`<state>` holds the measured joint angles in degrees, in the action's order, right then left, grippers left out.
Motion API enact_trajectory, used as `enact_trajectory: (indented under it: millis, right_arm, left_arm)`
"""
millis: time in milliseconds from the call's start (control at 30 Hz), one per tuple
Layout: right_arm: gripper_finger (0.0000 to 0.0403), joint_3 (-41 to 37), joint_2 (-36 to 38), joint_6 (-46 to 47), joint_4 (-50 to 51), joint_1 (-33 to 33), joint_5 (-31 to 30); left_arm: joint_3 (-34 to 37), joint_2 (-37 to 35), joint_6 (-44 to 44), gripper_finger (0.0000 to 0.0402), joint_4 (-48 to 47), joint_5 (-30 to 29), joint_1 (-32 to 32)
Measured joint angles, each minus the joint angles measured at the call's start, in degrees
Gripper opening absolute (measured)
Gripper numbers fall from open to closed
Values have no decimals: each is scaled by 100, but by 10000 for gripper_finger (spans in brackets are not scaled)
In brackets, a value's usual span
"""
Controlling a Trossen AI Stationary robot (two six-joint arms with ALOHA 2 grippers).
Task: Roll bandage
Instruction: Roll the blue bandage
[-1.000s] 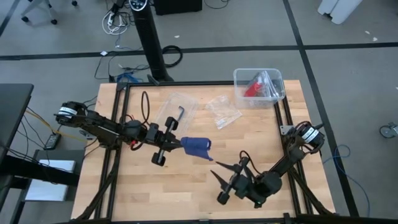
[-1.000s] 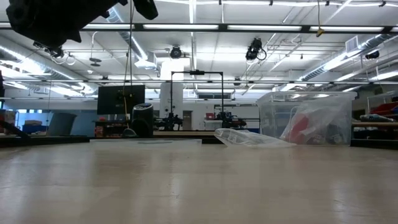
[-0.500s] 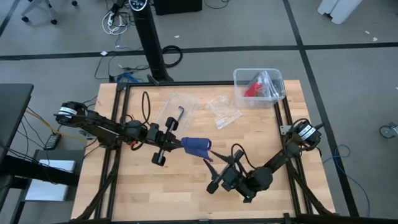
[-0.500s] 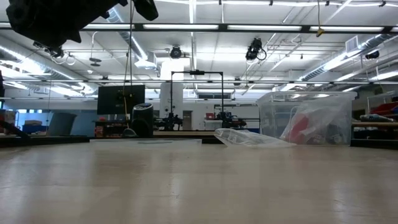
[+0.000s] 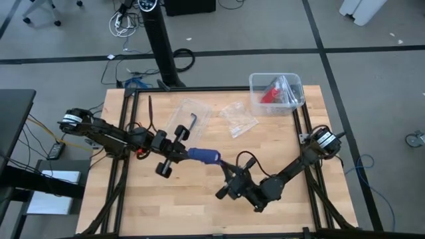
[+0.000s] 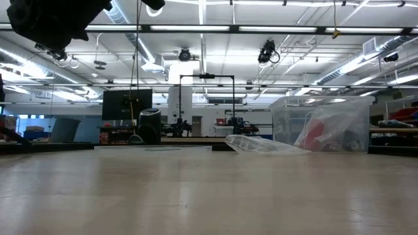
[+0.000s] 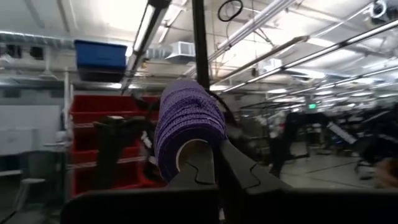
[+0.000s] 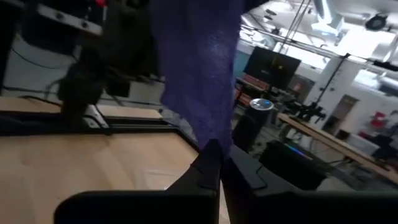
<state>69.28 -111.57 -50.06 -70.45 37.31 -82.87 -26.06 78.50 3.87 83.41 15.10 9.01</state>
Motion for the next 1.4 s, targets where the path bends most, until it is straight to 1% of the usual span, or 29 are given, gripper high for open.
enact_trajectory:
  millis: [167,433,667,833,900,1067,1300,1400]
  right_arm:
    - [4,0,0,-539,-47,-150,-2]
    - [2,0,9,-826,-44,-261,80]
    - [1,0,61,-1006,-22,-246,116]
    - [2,-2,63,-1139,165,-217,107]
    - [2,-2,63,-1164,306,-221,107]
    - [2,-2,63,-1174,594,-217,128]
    - [1,-2,63,-1268,633,-217,175]
    - [8,-2,63,-1270,629,-209,175]
  left_arm:
    - [0,2,298,1,-4,251,6]
    - [2,2,398,1,-232,400,186]
    - [2,2,351,1,-417,397,311]
    - [2,2,222,1,-771,100,317]
    - [2,2,225,1,-813,78,316]
    - [2,0,264,1,-928,157,423]
    - [4,-2,273,1,-1281,161,611]
    - [4,-2,252,1,-1437,138,644]
